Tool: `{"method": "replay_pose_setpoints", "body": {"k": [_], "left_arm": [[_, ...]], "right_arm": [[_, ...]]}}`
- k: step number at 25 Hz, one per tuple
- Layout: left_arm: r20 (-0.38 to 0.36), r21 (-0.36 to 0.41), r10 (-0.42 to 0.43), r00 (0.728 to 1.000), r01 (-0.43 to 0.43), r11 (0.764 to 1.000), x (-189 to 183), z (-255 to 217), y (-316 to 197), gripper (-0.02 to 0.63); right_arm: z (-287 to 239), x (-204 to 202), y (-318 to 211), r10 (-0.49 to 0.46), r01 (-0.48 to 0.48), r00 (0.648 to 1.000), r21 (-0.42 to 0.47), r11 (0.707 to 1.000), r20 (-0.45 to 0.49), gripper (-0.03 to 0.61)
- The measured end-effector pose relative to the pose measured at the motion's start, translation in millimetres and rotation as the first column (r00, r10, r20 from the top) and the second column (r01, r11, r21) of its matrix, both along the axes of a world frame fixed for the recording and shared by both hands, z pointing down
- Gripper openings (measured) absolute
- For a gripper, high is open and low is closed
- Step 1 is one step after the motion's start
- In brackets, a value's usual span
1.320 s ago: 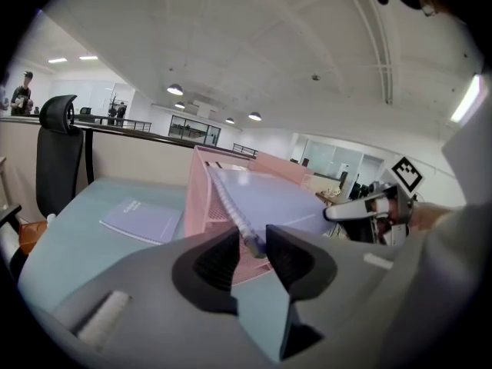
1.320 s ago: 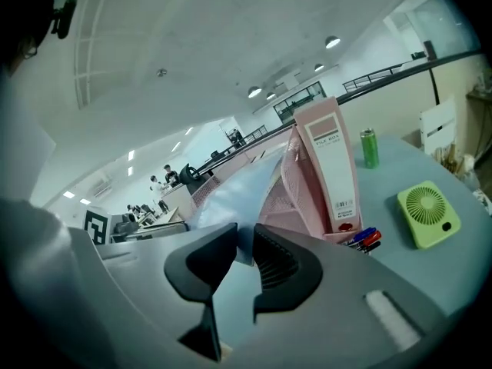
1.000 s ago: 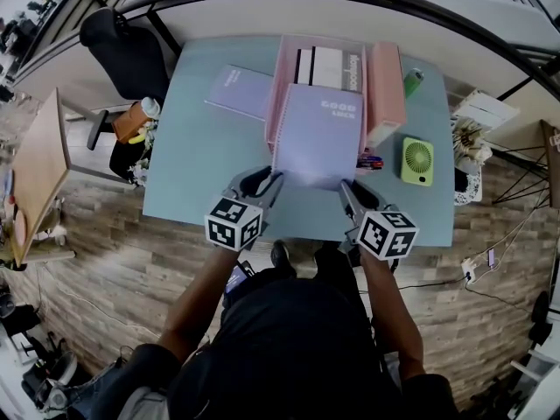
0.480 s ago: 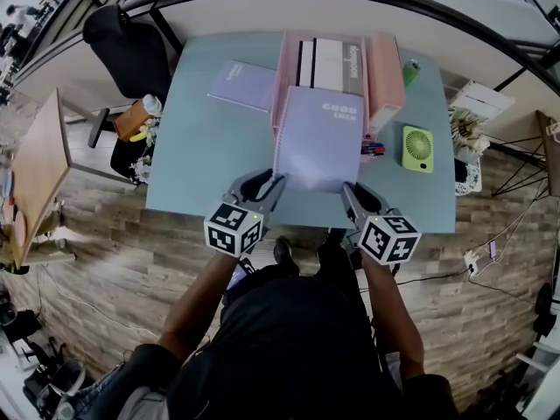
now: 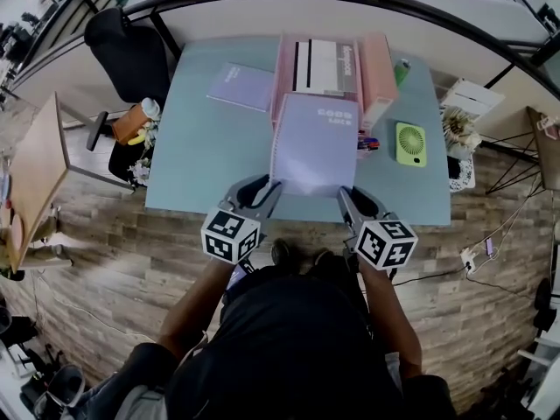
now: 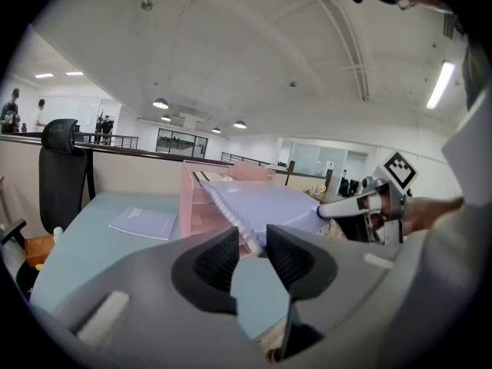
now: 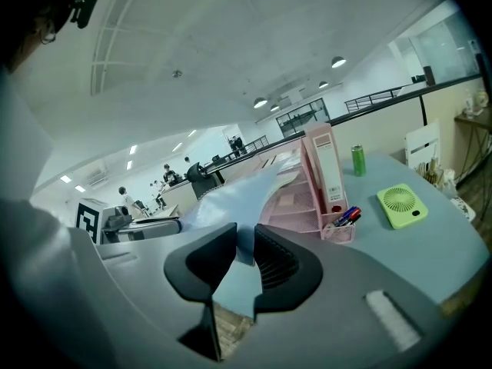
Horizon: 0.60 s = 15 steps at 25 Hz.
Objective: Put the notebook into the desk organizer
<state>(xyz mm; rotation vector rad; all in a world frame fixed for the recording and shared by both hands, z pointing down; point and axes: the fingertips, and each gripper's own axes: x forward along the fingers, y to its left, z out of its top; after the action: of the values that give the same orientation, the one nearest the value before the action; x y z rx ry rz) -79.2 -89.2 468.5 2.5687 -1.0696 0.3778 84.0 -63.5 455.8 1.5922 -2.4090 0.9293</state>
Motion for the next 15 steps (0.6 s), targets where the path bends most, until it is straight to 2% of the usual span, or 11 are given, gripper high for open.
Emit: {"method": "replay_pose_setpoints", "body": {"k": [15], "left_arm": [[0.030,0.016,-0.071,0.997,0.070,0.997,18.6,-3.5,67.7,0.172]], "right_arm": [[-1.1,20.3,57.6,-0.067,0.067,0.998,0.018,0.998,0.005,0.071]]}}
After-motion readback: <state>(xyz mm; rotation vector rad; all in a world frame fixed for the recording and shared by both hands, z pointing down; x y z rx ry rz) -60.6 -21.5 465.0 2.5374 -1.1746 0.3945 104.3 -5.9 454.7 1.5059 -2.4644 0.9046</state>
